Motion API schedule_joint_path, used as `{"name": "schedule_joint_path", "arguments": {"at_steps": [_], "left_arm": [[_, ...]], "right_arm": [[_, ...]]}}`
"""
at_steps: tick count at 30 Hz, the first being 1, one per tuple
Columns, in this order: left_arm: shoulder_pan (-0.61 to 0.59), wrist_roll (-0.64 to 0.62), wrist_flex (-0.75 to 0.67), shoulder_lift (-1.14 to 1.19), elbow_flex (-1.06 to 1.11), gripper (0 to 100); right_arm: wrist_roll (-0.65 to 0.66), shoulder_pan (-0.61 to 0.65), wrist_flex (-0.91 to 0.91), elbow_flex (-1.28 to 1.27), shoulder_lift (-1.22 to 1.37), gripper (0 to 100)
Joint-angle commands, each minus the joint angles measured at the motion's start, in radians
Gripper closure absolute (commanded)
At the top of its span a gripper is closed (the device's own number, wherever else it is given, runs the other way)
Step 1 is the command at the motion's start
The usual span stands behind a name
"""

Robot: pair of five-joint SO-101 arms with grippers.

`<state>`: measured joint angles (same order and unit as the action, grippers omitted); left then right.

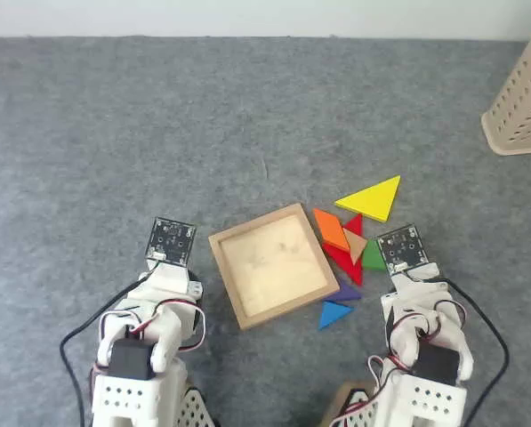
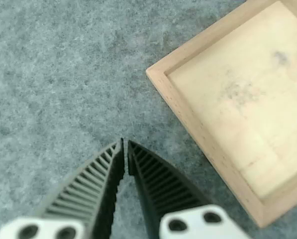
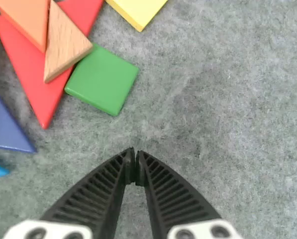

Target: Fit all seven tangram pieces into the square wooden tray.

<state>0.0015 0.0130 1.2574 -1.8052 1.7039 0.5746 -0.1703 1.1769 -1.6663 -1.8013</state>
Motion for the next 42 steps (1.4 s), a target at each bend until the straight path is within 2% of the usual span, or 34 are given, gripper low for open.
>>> {"name": "schedule_joint_path", "arguments": {"at_steps": [1, 19, 30, 33, 37, 42], "left_arm": [[-0.005, -0.008, 0.006, -0.021, -0.019, 99], [-0.005, -0.008, 0.006, -0.021, -0.019, 99], [-0.005, -0.008, 0.006, -0.021, -0.019, 99], [-0.005, -0.008, 0.006, -0.021, -0.019, 99], [-0.005, -0.008, 0.006, -0.021, -0.019, 99], [-0.005, -0.008, 0.006, -0.021, -0.019, 99]], "right_arm": [[-0.008, -0.018, 0.005, -0.018, 0.004, 99.1], [0.0, -0.019, -0.004, -0.006, -0.007, 98.9], [-0.003, -0.015, 0.088, 0.239, 0.022, 98.8], [0.0, -0.015, 0.088, 0.322, 0.133, 98.8], [0.0, 0.027, 0.088, 0.516, 0.437, 98.8], [-0.06, 0.283, 0.117, 0.806, 0.944, 98.7]]}}
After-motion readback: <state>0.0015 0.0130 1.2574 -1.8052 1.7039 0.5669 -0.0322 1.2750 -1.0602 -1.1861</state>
